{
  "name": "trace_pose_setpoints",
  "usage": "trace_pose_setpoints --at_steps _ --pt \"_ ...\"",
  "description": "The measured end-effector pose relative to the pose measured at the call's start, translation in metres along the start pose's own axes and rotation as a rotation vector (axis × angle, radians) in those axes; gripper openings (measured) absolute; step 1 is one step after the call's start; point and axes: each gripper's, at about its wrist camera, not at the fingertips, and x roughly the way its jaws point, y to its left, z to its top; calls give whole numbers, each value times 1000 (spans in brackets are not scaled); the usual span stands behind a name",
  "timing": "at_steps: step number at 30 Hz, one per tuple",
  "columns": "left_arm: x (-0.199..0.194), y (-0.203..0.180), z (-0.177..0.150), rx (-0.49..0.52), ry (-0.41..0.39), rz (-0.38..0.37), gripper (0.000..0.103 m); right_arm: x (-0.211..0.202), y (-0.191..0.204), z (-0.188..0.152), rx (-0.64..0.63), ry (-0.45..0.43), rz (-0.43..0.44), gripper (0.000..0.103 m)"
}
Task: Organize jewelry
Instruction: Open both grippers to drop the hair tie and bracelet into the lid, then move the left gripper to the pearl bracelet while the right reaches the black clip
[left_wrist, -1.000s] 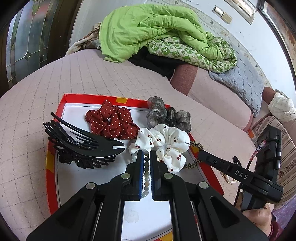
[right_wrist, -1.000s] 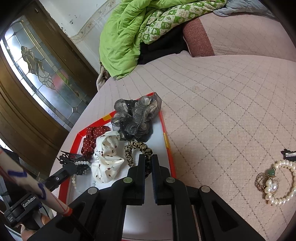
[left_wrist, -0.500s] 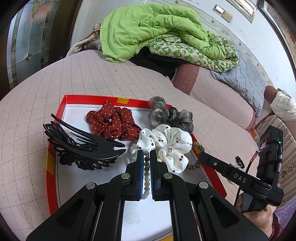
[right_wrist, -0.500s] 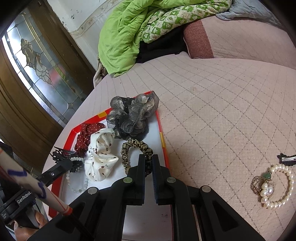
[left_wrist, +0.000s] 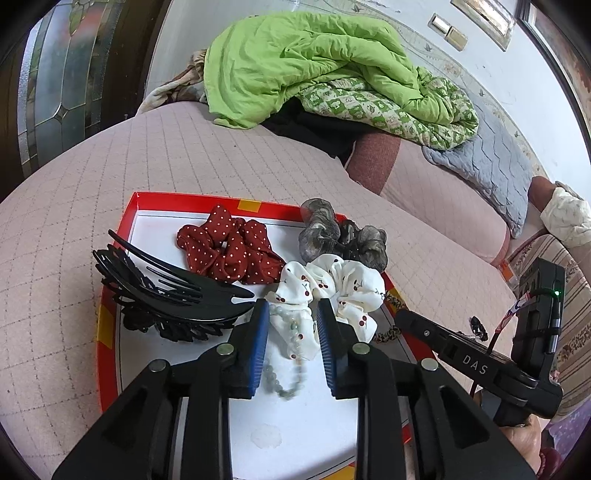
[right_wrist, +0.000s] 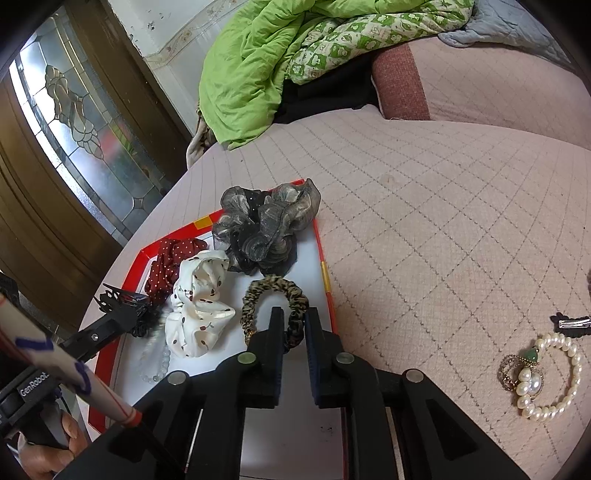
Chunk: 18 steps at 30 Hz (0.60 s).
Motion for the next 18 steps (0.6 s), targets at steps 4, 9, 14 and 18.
trace_pose_setpoints --at_steps 4,9,14,18 --pt "-1 0 1 -3 -3 -2 25 -1 -1 1 6 -2 -1 21" --pt "-3 -1 2 -6 -12 -6 28 -3 -1 2 7 -8 1 21" --pt "-5 -4 2 -8 -19 -14 29 -8 -2 2 15 -19 13 21" --pt "-5 -11 2 1 -21 -26 29 -13 -5 3 32 -24 25 21"
